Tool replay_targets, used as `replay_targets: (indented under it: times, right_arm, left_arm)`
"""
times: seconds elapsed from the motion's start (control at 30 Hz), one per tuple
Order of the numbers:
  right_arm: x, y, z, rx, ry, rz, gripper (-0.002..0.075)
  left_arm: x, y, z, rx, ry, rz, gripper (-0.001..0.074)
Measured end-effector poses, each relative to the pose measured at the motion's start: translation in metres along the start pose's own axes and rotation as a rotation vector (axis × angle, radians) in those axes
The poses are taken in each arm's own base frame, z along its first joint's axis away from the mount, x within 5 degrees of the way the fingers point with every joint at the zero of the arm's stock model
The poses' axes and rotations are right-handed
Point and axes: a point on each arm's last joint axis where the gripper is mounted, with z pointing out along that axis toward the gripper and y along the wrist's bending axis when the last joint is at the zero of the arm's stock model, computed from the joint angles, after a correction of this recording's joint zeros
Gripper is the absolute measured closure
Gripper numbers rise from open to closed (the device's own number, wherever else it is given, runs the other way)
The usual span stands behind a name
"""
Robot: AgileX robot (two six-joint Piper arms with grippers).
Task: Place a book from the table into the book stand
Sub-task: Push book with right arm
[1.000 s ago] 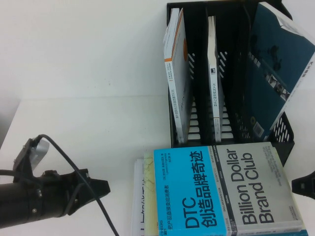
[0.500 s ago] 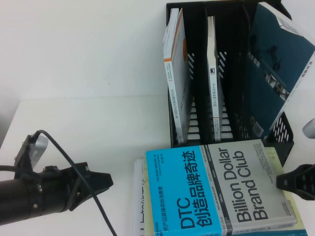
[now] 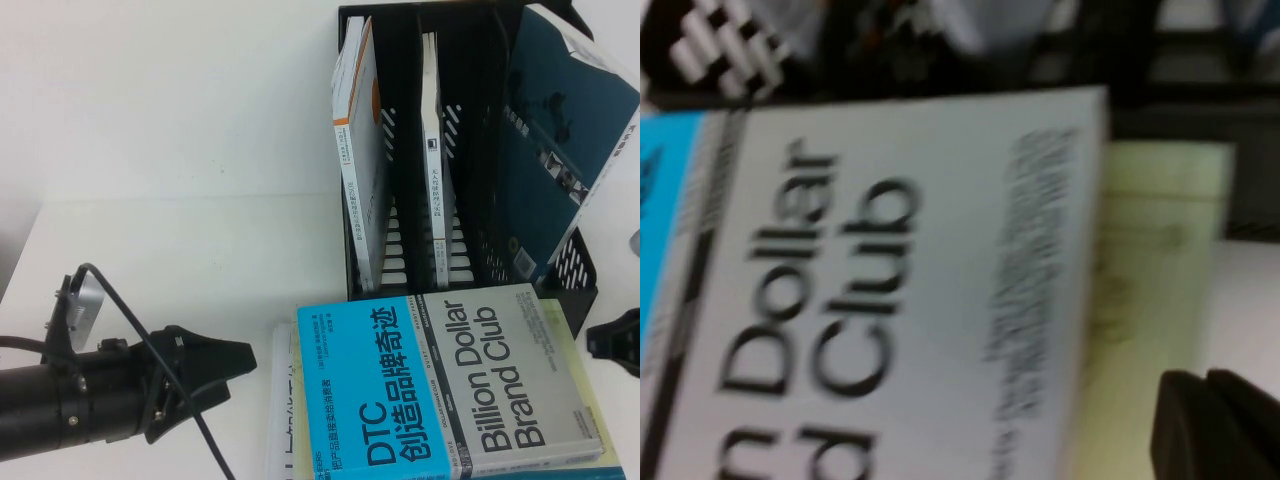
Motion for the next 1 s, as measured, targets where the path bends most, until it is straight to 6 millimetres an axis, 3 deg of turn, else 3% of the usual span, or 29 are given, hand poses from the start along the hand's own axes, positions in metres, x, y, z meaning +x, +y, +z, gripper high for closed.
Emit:
replay_targets:
  times: [0.73, 1.0]
  right_arm:
    - [0.010, 0.003, 0.018, -0.136, 0.150, 0.116, 0.0718]
    - [0.014, 0.025, 0.023, -0.161, 0.162, 0.063, 0.0718]
  left_arm:
    - [0.001, -0.005, 0.000, 0.056, 0.007, -0.035, 0.0267]
    - [0.001, -0.006, 0.000, 0.061, 0.008, -0.036, 0.0267]
